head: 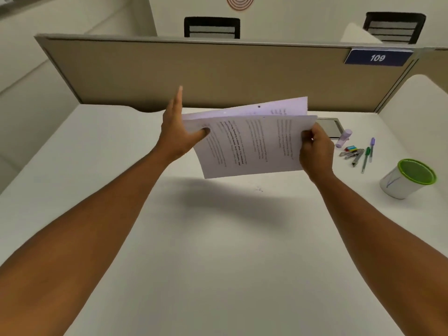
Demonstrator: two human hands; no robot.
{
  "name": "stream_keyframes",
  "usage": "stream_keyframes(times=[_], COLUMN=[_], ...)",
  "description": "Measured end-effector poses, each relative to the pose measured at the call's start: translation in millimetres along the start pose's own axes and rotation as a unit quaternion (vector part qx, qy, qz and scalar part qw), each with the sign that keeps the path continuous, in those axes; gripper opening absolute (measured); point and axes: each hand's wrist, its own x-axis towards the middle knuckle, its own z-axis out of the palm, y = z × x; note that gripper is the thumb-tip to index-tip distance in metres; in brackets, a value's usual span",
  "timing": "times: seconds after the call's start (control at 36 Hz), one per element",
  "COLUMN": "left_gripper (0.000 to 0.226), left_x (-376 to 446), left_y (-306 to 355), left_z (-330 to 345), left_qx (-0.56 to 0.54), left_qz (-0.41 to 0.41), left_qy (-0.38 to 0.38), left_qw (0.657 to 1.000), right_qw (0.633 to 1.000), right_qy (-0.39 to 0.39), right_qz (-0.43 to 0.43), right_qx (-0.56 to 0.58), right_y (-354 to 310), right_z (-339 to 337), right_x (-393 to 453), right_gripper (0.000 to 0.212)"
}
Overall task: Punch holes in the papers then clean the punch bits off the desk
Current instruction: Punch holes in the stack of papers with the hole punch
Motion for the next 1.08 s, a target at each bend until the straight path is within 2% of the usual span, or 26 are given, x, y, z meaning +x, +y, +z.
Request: stream_keyframes(times=[0.06, 0.11, 0.25, 0.31, 0.36, 0.44, 0.5, 0.53, 0.67, 0.78, 0.86, 0.92, 0.97, 1.08], left_gripper=[0.107, 0.099, 0.077, 0.084, 0.084, 0.049, 0.023, 0.018, 0.018, 0.022, 0.022, 0.021, 0.021, 0.019], left_x=[6, 12, 16, 16, 16, 12, 9, 8, -3, -8, -10, -11, -11, -10], left_y=[5, 8, 15, 12, 10, 9, 7, 4, -5, -15, -19, -20, -22, -29], left_z=[-3, -7, -16, -19, -24, -32, -35, -35, -32, -29, -30, -31, -33, -34], left_qx=[0.117, 0.215, 0.288, 0.268, 0.191, 0.085, 0.07, 0.06, 0.009, -0.049, -0.115, -0.148, -0.17, -0.224], left_qz=[0.04, 0.042, 0.03, 0.025, 0.023, 0.003, -0.009, -0.011, -0.012, -0.03, -0.058, -0.073, -0.085, -0.127], left_qy=[-0.01, -0.044, -0.109, -0.114, -0.111, -0.132, -0.144, -0.146, -0.144, -0.125, -0.096, -0.085, -0.079, -0.055], left_qw=[0.992, 0.975, 0.951, 0.956, 0.975, 0.988, 0.987, 0.987, 0.989, 0.991, 0.987, 0.983, 0.979, 0.965], right_qw=[1.0, 0.999, 0.993, 0.99, 0.987, 0.98, 0.974, 0.971, 0.957, 0.964, 0.987, 0.995, 0.985, 0.913], right_qy=[-0.007, -0.017, -0.056, -0.067, -0.079, -0.1, -0.116, -0.123, -0.135, -0.117, -0.02, 0.021, -0.027, -0.175], right_qz=[-0.021, -0.039, -0.094, -0.114, -0.132, -0.159, -0.176, -0.181, -0.213, -0.207, -0.157, -0.078, 0.025, 0.188], right_qx=[-0.003, -0.01, -0.033, -0.043, -0.05, -0.069, -0.088, -0.1, -0.146, -0.121, -0.037, 0.055, 0.171, 0.316], right_y=[-9, -20, -44, -51, -59, -73, -80, -84, -102, -99, -87, -78, -66, -55], right_z=[3, 5, 9, 13, 15, 17, 18, 19, 22, 29, 34, 41, 55, 88], right_x=[5, 10, 20, 24, 27, 34, 40, 43, 52, 58, 49, 31, 11, -28], right_gripper=[0.022, 0.023, 0.018, 0.016, 0.015, 0.013, 0.013, 0.013, 0.012, 0.021, 0.035, 0.039, 0.047, 0.048])
